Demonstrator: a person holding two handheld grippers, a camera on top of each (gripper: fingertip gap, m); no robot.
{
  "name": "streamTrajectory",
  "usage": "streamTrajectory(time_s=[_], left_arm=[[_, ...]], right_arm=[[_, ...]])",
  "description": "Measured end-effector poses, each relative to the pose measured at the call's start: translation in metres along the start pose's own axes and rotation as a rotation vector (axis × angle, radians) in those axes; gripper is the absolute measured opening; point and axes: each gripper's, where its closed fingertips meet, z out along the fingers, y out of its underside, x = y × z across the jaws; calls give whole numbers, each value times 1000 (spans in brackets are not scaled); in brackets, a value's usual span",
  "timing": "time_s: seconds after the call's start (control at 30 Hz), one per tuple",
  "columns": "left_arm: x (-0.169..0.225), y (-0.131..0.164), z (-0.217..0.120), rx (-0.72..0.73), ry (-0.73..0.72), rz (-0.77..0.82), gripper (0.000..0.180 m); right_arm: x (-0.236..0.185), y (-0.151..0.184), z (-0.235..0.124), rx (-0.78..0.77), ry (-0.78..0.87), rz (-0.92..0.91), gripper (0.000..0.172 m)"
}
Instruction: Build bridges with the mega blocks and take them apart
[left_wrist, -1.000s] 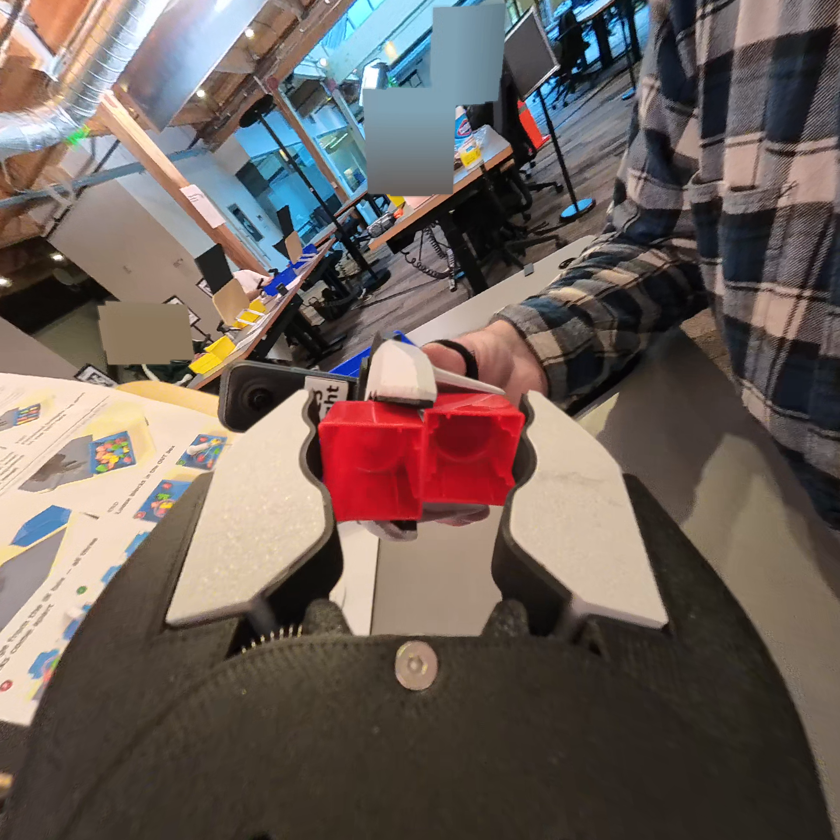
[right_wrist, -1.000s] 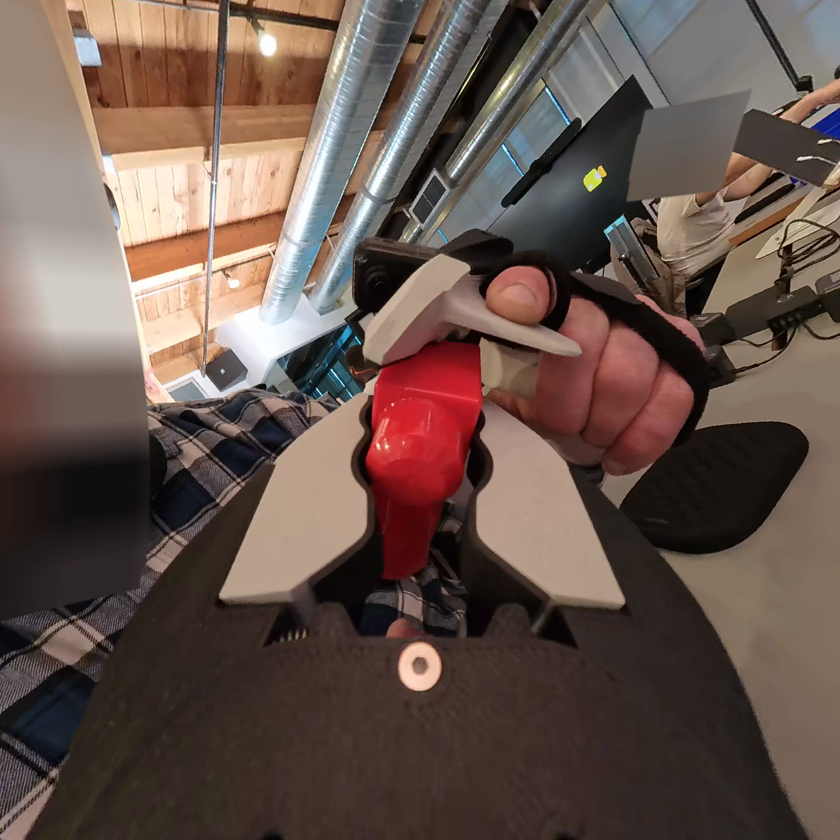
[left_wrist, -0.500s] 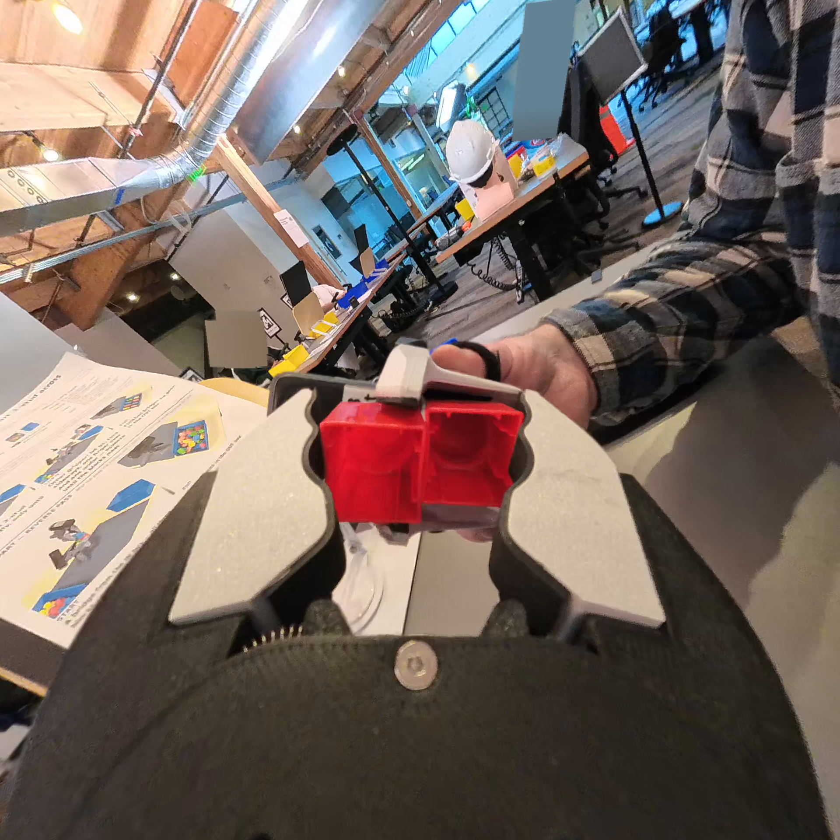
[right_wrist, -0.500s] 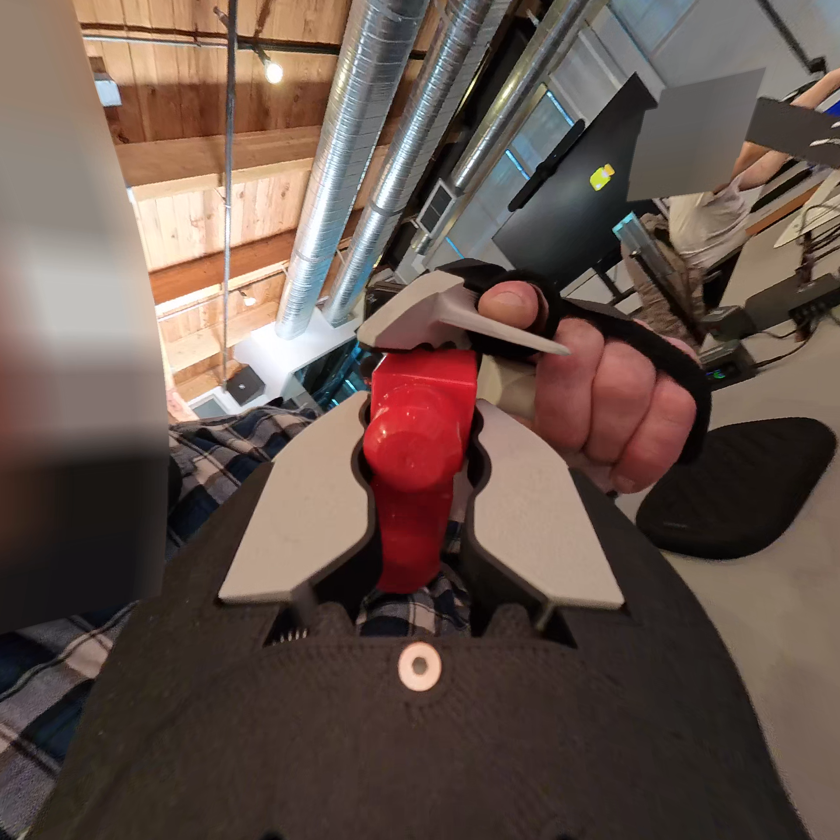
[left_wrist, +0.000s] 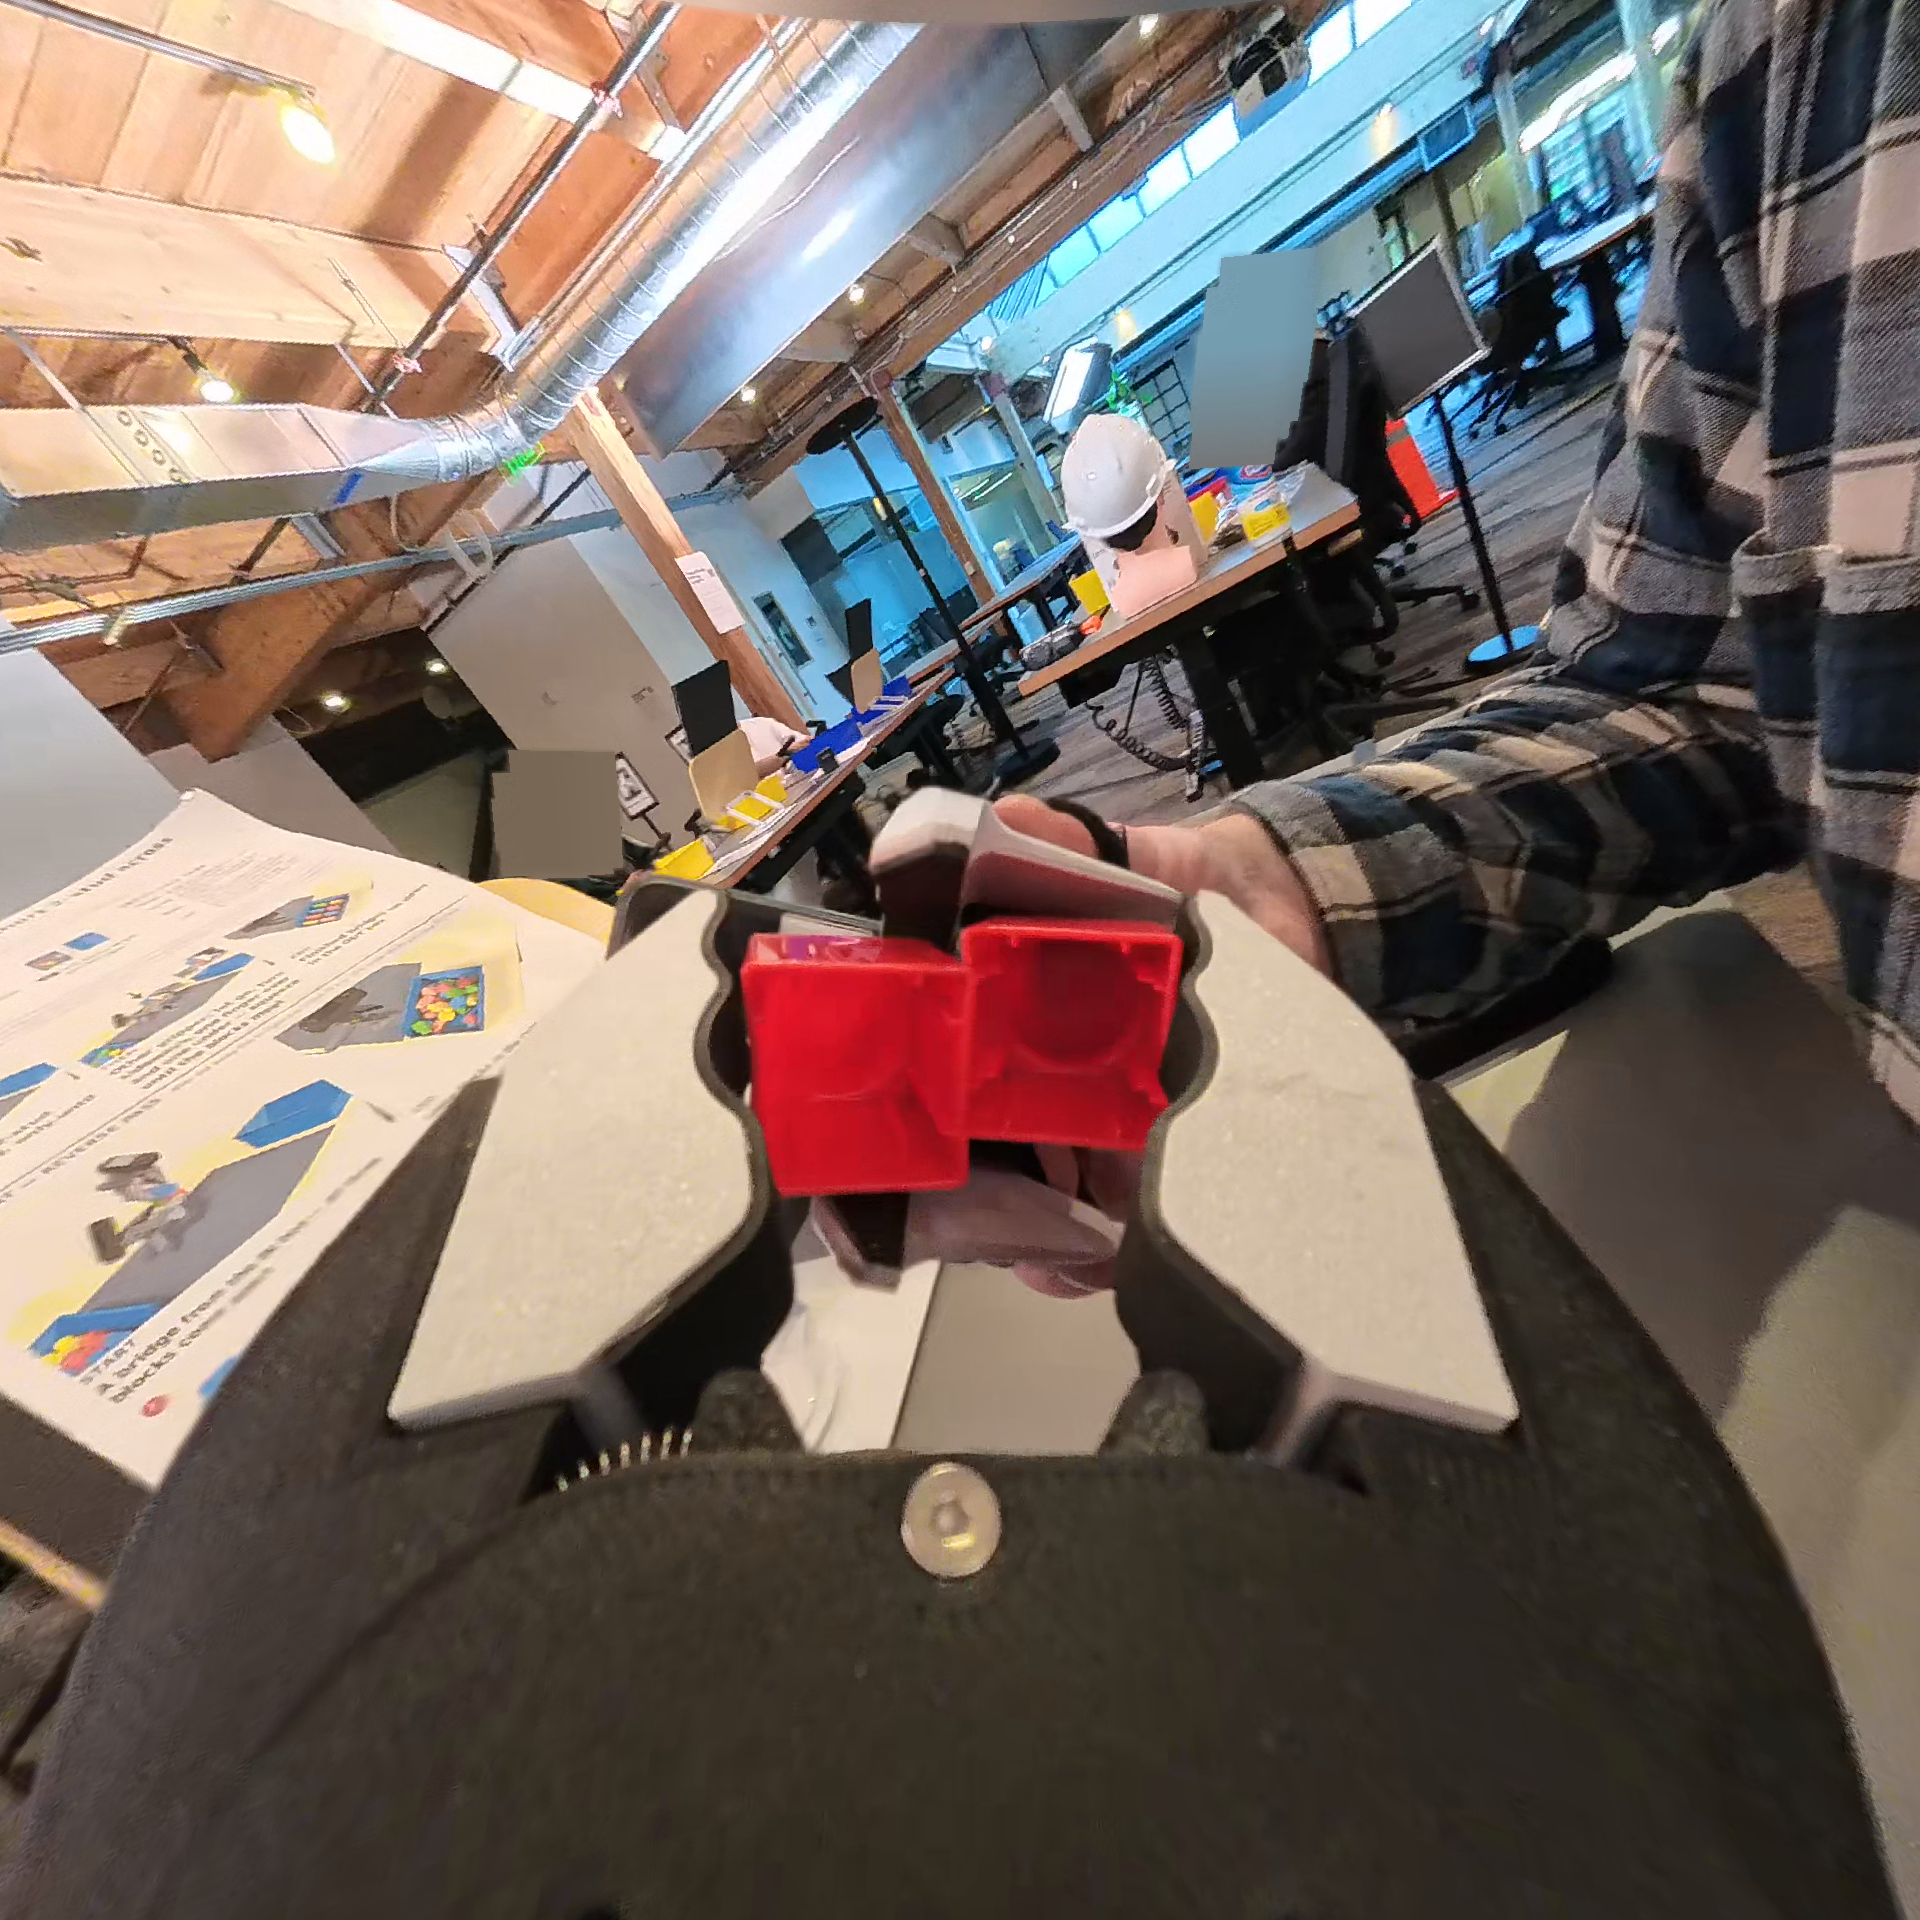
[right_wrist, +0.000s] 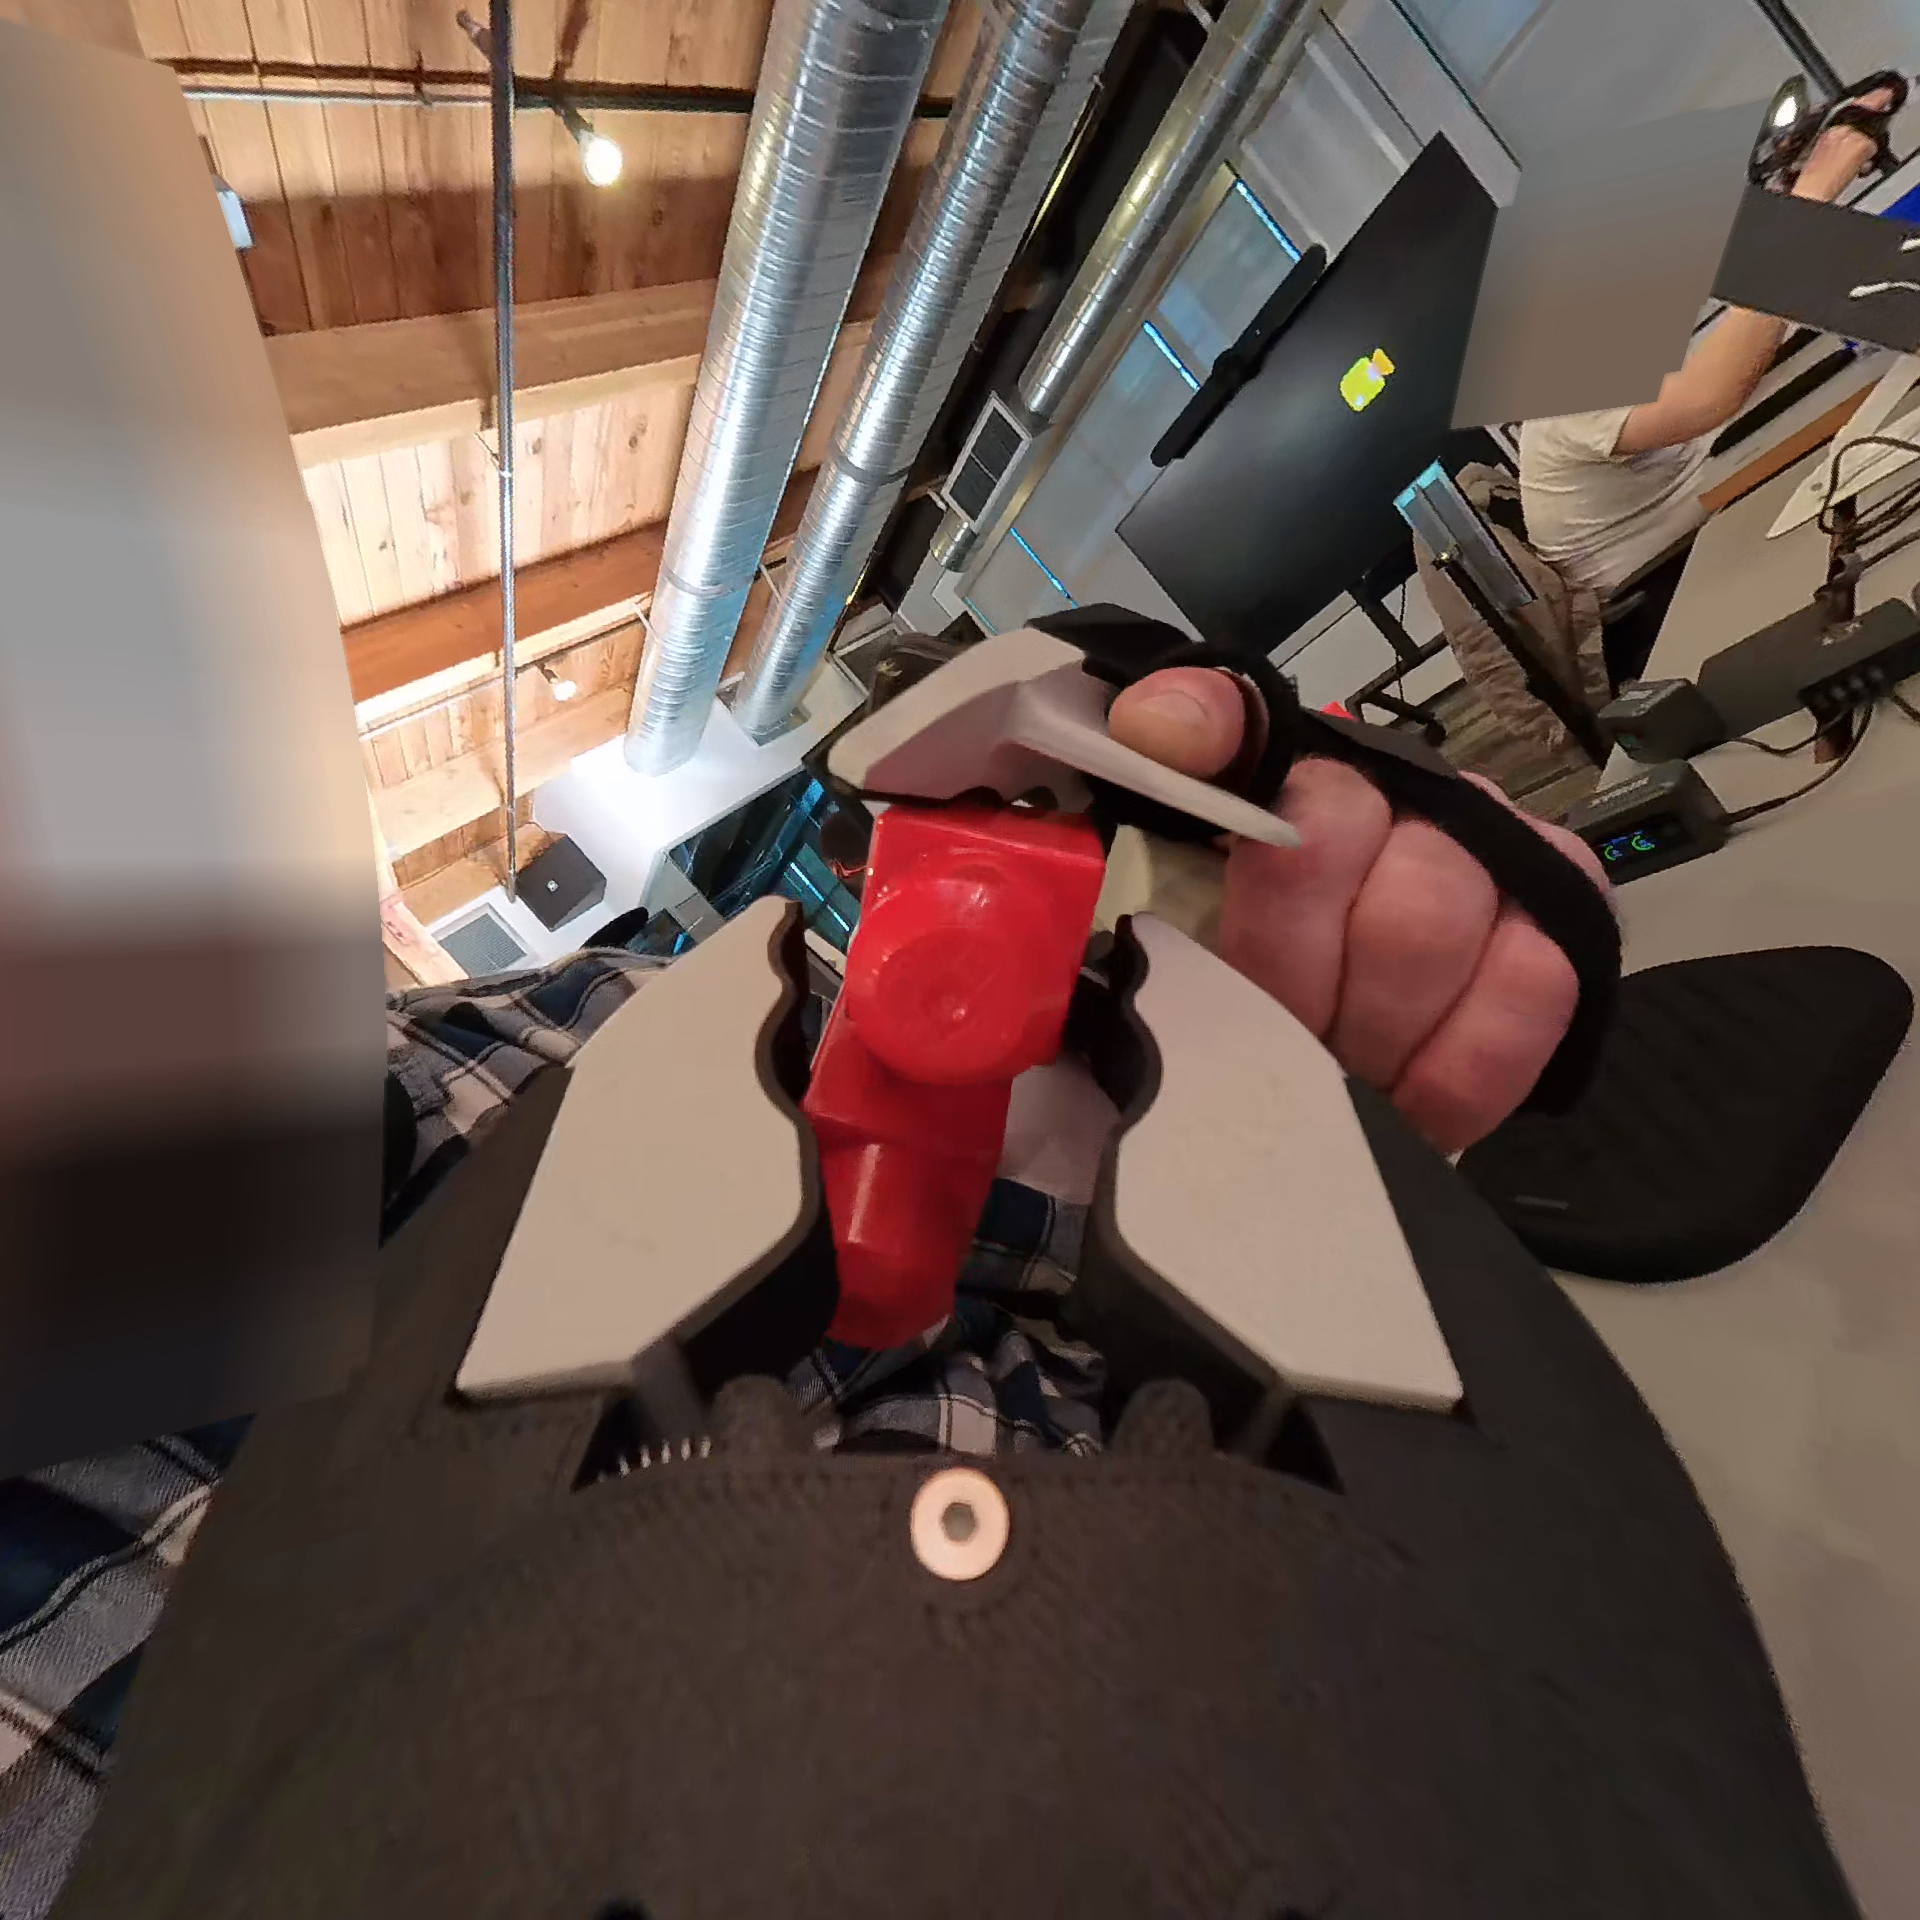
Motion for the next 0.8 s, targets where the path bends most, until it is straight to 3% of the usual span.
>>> streamTrajectory(time_s=[0.2, 0.37, 0.8], left_arm=[[13, -8, -3, 48, 147, -93, 77], [30, -8, -6, 43, 324, -174, 77], [30, -9, -17, 86, 450, -274, 78]], right_arm=[[-6, 24, 1, -204, -23, 29, 65], [-11, 43, 4, -343, -57, 2, 43], [-2, 43, 11, -281, -42, -55, 38]])
